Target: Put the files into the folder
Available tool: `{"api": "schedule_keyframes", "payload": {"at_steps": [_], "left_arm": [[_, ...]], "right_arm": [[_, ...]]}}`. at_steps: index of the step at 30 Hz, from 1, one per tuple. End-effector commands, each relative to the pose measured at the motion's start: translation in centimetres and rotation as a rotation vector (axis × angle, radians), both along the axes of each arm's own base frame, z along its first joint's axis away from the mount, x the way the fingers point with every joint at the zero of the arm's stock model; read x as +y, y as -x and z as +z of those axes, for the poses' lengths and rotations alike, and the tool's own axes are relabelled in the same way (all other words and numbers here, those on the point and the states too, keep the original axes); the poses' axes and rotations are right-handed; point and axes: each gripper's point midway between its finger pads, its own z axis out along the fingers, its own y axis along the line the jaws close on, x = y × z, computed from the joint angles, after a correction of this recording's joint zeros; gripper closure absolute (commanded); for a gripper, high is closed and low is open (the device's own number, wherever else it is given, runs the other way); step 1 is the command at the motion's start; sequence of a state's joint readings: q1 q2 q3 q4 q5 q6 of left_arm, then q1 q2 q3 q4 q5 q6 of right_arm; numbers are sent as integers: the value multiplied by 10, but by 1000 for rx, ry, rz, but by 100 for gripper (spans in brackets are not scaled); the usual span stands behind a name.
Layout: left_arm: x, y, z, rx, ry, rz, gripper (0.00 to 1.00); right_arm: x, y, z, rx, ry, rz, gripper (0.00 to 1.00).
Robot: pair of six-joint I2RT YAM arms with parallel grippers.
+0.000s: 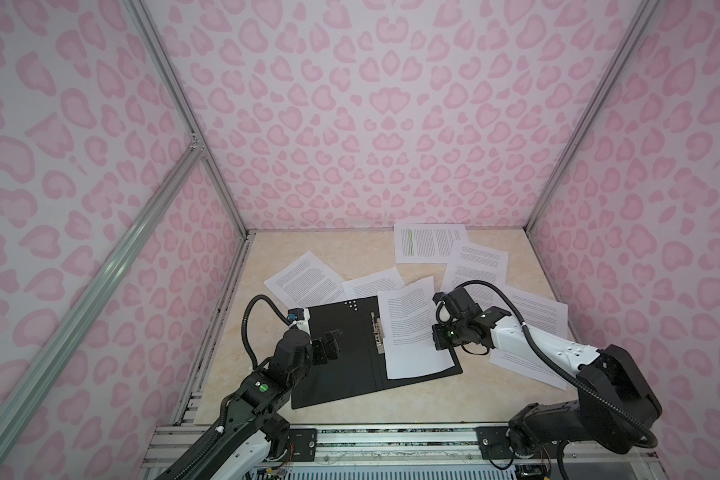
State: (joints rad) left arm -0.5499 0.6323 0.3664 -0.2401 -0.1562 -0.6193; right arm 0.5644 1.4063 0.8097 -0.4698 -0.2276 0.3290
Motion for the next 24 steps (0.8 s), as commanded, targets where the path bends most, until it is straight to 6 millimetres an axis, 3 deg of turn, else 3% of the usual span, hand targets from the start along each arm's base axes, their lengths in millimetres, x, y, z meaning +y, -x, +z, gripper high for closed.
{"api": "schedule_keyframes", "payload": {"at_steps": [1, 24], "left_arm": [[0, -2, 0, -4, -6, 4, 3], [1, -3, -4, 5, -17, 8, 3]], "right_arm": [[-3, 2, -2, -4, 46, 22, 100], [2, 4, -6, -13, 108, 96, 100]]}}
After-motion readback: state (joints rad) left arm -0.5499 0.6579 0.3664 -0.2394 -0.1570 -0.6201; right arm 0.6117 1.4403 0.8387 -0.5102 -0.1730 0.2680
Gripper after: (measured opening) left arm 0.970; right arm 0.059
